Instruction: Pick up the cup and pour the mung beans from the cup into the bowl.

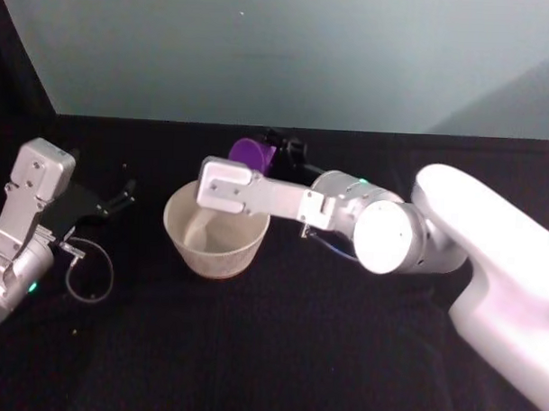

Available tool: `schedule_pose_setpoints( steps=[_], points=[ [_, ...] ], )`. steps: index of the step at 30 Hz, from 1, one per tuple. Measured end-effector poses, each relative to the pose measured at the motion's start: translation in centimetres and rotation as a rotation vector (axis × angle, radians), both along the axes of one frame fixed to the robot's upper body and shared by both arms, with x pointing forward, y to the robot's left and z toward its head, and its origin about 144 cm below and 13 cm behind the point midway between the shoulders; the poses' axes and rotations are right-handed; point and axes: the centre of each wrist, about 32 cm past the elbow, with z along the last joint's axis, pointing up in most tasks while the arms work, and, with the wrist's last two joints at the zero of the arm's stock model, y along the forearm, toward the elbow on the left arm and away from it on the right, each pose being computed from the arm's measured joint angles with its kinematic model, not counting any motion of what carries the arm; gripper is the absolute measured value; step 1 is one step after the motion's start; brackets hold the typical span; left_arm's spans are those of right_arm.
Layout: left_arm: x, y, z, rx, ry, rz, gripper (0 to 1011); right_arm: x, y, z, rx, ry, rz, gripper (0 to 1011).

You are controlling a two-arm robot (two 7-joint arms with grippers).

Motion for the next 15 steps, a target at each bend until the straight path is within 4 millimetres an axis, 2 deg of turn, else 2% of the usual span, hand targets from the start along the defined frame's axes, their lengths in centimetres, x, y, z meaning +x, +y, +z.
schedule_pose_setpoints(
  steps=[15],
  points=[
    [0.0,0.0,0.0,0.0,0.0,0.0,1000,-1.3,3.1,-0.5,-0.178,-0.114,-0.014,724]
  ],
)
